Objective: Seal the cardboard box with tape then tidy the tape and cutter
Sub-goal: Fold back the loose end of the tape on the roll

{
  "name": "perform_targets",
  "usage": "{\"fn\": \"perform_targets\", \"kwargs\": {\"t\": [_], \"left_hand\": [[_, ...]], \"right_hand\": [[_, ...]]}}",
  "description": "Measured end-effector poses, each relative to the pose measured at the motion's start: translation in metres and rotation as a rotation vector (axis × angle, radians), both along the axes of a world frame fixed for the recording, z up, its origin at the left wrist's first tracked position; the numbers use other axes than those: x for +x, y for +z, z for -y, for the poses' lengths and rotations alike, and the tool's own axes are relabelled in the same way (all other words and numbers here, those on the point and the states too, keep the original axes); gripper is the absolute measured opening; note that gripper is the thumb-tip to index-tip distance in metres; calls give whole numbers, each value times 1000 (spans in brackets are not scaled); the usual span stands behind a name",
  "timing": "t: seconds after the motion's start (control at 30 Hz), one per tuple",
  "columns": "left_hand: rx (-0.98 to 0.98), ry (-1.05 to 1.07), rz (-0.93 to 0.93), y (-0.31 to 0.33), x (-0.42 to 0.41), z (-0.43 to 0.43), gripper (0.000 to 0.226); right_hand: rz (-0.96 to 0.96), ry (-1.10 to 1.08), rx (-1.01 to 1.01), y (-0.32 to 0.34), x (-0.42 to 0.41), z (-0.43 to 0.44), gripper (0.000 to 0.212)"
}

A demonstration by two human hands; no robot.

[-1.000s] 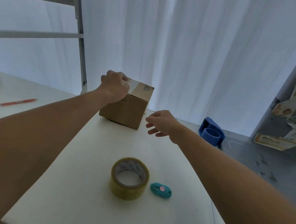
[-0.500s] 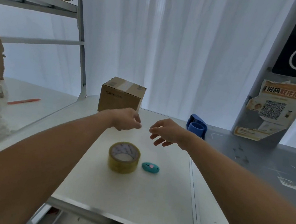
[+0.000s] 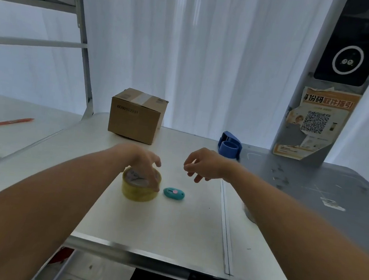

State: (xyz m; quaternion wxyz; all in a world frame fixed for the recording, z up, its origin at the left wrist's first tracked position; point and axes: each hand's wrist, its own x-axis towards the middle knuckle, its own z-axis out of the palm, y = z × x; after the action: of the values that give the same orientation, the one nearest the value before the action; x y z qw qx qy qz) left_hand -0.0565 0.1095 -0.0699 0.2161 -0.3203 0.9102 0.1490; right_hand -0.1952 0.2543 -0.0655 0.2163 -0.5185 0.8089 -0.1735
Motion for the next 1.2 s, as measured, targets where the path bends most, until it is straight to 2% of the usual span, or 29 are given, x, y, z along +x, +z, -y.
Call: {"fn": "perform_targets", "kwargs": {"t": [0.2, 0.4, 0.5, 0.57, 0.63, 0.9, 1.07, 1.2], "left_hand": [[92, 9, -179, 3, 7, 13, 83], [275, -45, -653, 25, -5, 14, 57], [304, -73, -796, 30, -21, 11, 53], [329, -87, -848, 31, -32, 11, 53], [370, -103, -863, 31, -41, 11, 49], [455, -169, -805, 21, -70, 5, 47], [318, -256, -873, 8, -76, 4, 53], [270, -293, -842, -1, -72, 8, 57]], "right_hand": [[39, -12, -41, -4, -12, -8, 27], [230, -74, -246, 12, -32, -14, 25], [437, -47, -204, 14, -42, -18, 30], [615, -20, -196, 10, -47, -20, 35], [713, -5, -228, 4, -52, -23, 38], [543, -109, -442, -11, -65, -24, 40], [479, -133, -459, -22, -67, -22, 38], [414, -180, -472, -31, -64, -18, 30]]}}
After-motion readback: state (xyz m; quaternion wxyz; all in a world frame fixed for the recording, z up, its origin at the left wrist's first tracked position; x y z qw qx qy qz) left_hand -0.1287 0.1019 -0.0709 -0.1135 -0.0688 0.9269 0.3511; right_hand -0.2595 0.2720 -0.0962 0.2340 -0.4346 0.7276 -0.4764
